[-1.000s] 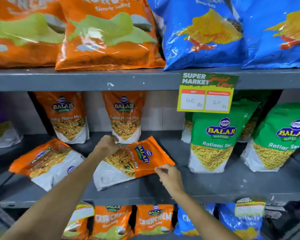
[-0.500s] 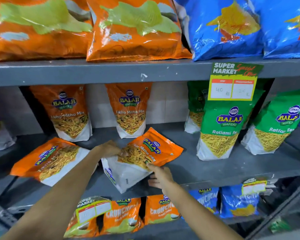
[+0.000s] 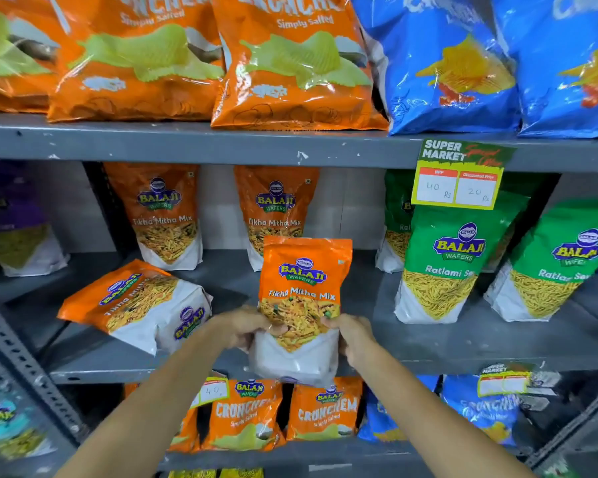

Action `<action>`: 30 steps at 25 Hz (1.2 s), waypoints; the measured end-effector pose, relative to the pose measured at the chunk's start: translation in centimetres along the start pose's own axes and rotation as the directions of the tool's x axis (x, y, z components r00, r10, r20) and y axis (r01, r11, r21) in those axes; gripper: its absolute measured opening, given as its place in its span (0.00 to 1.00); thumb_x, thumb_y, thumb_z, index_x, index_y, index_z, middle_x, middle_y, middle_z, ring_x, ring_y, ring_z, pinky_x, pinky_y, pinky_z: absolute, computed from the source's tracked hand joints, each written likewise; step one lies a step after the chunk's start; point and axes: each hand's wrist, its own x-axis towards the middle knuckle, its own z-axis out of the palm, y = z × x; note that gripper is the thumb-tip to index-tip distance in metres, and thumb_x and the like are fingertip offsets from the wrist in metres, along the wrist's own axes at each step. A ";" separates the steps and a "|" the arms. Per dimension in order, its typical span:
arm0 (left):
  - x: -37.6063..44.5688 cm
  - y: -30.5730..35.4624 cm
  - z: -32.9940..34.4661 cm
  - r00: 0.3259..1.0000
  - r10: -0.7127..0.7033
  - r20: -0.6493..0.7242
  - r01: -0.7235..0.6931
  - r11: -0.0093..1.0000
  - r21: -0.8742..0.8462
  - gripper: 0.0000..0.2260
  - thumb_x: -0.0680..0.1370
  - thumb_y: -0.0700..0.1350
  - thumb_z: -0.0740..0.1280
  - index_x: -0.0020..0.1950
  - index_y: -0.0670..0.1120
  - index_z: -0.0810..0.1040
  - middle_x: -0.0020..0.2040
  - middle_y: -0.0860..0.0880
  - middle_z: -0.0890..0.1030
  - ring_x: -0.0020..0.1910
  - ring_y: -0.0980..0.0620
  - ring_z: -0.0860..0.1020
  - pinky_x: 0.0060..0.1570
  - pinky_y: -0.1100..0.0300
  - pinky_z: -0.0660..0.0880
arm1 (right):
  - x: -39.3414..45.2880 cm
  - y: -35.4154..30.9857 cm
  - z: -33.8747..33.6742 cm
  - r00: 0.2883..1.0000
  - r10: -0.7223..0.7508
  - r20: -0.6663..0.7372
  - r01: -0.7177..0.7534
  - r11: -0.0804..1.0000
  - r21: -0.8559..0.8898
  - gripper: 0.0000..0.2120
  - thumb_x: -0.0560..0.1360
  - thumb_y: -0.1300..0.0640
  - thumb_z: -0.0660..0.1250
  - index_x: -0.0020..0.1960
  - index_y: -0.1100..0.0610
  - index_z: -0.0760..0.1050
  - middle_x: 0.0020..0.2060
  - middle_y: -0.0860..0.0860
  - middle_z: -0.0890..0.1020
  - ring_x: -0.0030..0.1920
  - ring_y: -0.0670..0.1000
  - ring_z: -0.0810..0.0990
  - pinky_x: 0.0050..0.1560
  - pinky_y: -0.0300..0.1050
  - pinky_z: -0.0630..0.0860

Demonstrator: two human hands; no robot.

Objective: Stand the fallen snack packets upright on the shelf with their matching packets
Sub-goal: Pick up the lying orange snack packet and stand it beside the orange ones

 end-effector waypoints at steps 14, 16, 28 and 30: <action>-0.2 1.2 3.3 0.882 0.308 -0.356 -0.365 0.925 -0.103 0.23 0.66 0.28 0.73 0.58 0.40 0.74 0.63 0.39 0.78 0.64 0.42 0.74 0.61 0.49 0.75 | 0.5 -3.4 -1.5 0.964 -0.239 0.112 0.253 0.959 -0.129 0.14 0.68 0.71 0.68 0.53 0.64 0.76 0.49 0.58 0.81 0.49 0.54 0.78 0.39 0.43 0.73; 0.4 1.6 2.2 0.840 0.347 -0.417 -0.417 0.905 -0.086 0.25 0.64 0.29 0.74 0.58 0.41 0.74 0.62 0.40 0.79 0.63 0.41 0.74 0.62 0.46 0.74 | 1.5 -3.8 -0.1 0.957 -0.265 0.117 0.279 0.952 -0.127 0.15 0.68 0.72 0.68 0.54 0.64 0.74 0.50 0.58 0.81 0.51 0.55 0.78 0.47 0.47 0.75; 3.6 -0.8 -0.5 0.768 0.437 -0.468 -0.465 0.883 0.064 0.39 0.54 0.52 0.78 0.62 0.47 0.69 0.61 0.43 0.78 0.63 0.43 0.75 0.65 0.41 0.71 | 6.0 -2.1 3.0 0.904 -0.370 0.214 0.424 0.841 -0.336 0.16 0.71 0.64 0.68 0.56 0.58 0.68 0.56 0.58 0.79 0.57 0.55 0.77 0.58 0.55 0.76; 2.9 -0.5 -0.3 0.757 0.400 -0.516 -0.418 0.904 0.087 0.38 0.59 0.45 0.77 0.66 0.43 0.65 0.61 0.45 0.76 0.64 0.44 0.73 0.65 0.42 0.71 | 5.3 -1.8 2.9 0.876 -0.456 0.157 0.480 0.795 -0.371 0.18 0.71 0.64 0.68 0.59 0.59 0.68 0.58 0.58 0.78 0.59 0.57 0.76 0.58 0.54 0.75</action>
